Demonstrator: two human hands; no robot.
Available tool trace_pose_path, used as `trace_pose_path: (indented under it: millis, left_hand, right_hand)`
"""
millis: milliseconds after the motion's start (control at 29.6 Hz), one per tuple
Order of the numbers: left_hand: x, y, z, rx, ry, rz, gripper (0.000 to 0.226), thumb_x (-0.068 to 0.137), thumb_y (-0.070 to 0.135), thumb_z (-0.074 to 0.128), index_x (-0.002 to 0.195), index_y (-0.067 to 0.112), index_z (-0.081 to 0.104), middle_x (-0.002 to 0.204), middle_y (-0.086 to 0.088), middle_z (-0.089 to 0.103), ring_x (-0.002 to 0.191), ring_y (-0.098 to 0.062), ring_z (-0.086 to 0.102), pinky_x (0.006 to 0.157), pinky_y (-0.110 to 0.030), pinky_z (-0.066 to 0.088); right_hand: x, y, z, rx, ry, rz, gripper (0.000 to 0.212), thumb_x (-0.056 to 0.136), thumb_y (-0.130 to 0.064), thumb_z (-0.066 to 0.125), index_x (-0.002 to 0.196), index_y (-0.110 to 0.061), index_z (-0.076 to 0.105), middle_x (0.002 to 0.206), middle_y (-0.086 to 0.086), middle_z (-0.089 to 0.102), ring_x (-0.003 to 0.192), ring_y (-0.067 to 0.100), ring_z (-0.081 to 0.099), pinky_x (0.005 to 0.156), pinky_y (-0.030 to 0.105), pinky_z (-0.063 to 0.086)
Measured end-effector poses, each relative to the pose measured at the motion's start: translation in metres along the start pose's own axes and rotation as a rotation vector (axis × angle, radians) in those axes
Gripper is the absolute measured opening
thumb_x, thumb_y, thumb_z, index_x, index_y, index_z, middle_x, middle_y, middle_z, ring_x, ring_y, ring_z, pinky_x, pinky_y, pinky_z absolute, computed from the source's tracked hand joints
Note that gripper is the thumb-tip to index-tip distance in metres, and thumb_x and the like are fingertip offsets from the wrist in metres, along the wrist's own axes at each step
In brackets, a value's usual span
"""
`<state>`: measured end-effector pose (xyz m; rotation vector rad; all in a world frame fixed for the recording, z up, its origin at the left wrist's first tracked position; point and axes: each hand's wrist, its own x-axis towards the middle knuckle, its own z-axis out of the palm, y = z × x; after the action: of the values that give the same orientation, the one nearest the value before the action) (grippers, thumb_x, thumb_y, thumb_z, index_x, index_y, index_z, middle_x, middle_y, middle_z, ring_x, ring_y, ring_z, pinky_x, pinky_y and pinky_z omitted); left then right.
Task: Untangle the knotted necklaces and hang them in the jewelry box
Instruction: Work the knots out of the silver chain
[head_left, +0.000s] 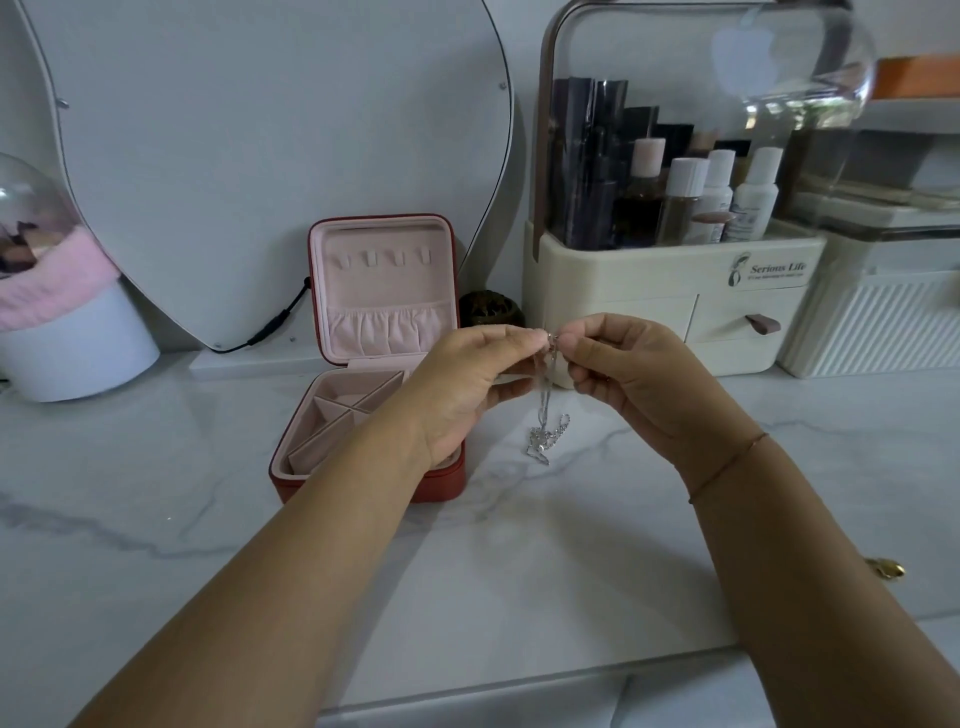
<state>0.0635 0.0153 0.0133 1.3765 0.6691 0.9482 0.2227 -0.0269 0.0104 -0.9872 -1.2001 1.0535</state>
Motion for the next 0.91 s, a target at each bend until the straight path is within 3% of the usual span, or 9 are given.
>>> trace_pose_path:
  millis: [68, 135, 270, 439, 507, 574, 709, 811, 912]
  left_hand:
    - [0.001, 0.004, -0.001, -0.118, -0.004, -0.033, 0.030, 0.091, 0.014, 0.052, 0.063, 0.017, 0.062, 0.075, 0.000, 0.065, 0.078, -0.012, 0.062, 0.079, -0.029, 0.050]
    - [0.001, 0.009, -0.006, -0.249, -0.022, -0.036, 0.021, 0.087, 0.017, 0.053, 0.066, 0.015, 0.053, 0.076, -0.001, 0.062, 0.077, -0.014, 0.061, 0.081, -0.030, 0.050]
    - [0.001, 0.020, -0.021, -0.480, 0.036, 0.031, 0.016, 0.086, 0.021, 0.054, 0.071, 0.015, 0.056, 0.071, -0.001, 0.063, 0.071, -0.014, 0.063, 0.078, -0.031, 0.053]
    - [0.000, 0.033, -0.042, -0.568, 0.181, 0.156, 0.022, 0.092, 0.022, 0.049, 0.071, 0.017, 0.056, 0.066, 0.001, 0.060, 0.061, -0.012, 0.058, 0.067, -0.027, 0.053]
    - [0.000, 0.037, -0.049, -0.569, 0.234, 0.198, 0.022, 0.092, 0.024, 0.051, 0.071, 0.017, 0.055, 0.066, 0.002, 0.058, 0.058, -0.011, 0.054, 0.061, -0.025, 0.050]
    - [0.000, 0.040, -0.054, -0.551, 0.277, 0.222, 0.024, 0.092, 0.025, 0.050, 0.070, 0.018, 0.054, 0.064, 0.002, 0.057, 0.056, -0.011, 0.050, 0.057, -0.022, 0.046]
    - [-0.001, 0.042, -0.054, -0.400, 0.297, 0.218, 0.029, 0.094, 0.025, 0.047, 0.067, 0.017, 0.052, 0.061, 0.002, 0.053, 0.051, -0.011, 0.042, 0.049, -0.021, 0.036]
    - [-0.003, 0.035, -0.044, 0.045, 0.309, 0.205, 0.036, 0.095, 0.027, 0.049, 0.061, 0.017, 0.055, 0.057, 0.002, 0.053, 0.049, -0.010, 0.042, 0.052, -0.023, 0.035]
    - [-0.008, 0.026, -0.032, 0.483, 0.247, 0.164, 0.041, 0.093, 0.037, 0.055, 0.059, 0.014, 0.061, 0.062, -0.007, 0.060, 0.056, -0.016, 0.051, 0.065, -0.031, 0.044]
  right_hand:
    - [0.000, 0.002, 0.001, -0.021, 0.034, -0.002, 0.007, 0.089, -0.003, 0.059, 0.084, -0.007, 0.064, 0.062, 0.000, 0.056, 0.057, 0.007, 0.050, 0.060, 0.017, 0.046]
    - [0.002, 0.004, 0.000, -0.091, 0.124, -0.023, 0.008, 0.090, -0.003, 0.060, 0.084, -0.008, 0.064, 0.059, -0.002, 0.056, 0.054, 0.006, 0.051, 0.058, 0.015, 0.046]
    - [0.007, 0.010, -0.006, -0.444, 0.340, -0.100, 0.014, 0.091, -0.009, 0.059, 0.099, -0.013, 0.070, 0.061, -0.008, 0.056, 0.053, 0.002, 0.047, 0.058, 0.015, 0.042]
    - [0.009, 0.015, -0.009, -0.636, 0.379, -0.103, 0.018, 0.093, -0.010, 0.055, 0.100, -0.010, 0.071, 0.041, -0.012, 0.039, 0.034, 0.005, 0.034, 0.038, 0.010, 0.026]
    - [0.009, 0.015, -0.010, -0.660, 0.404, -0.093, 0.017, 0.093, -0.012, 0.055, 0.098, -0.010, 0.071, 0.045, -0.009, 0.039, 0.034, 0.004, 0.036, 0.042, 0.010, 0.029]
    - [0.008, 0.015, -0.012, -0.664, 0.433, -0.088, 0.015, 0.092, -0.014, 0.057, 0.093, -0.012, 0.072, 0.039, -0.011, 0.039, 0.037, 0.003, 0.040, 0.059, 0.018, 0.035]
    - [0.008, 0.014, -0.013, -0.607, 0.487, -0.111, 0.012, 0.090, -0.020, 0.061, 0.082, -0.023, 0.070, 0.050, -0.012, 0.053, 0.049, -0.001, 0.052, 0.089, 0.041, 0.045]
    - [0.006, 0.006, -0.009, -0.474, 0.449, -0.138, 0.014, 0.092, -0.016, 0.059, 0.093, -0.012, 0.072, 0.060, -0.009, 0.060, 0.053, -0.003, 0.054, 0.076, 0.027, 0.049]
    - [0.005, 0.002, -0.005, -0.377, 0.362, -0.155, 0.014, 0.092, -0.016, 0.060, 0.095, -0.008, 0.071, 0.066, -0.001, 0.062, 0.062, 0.006, 0.054, 0.066, 0.020, 0.048]
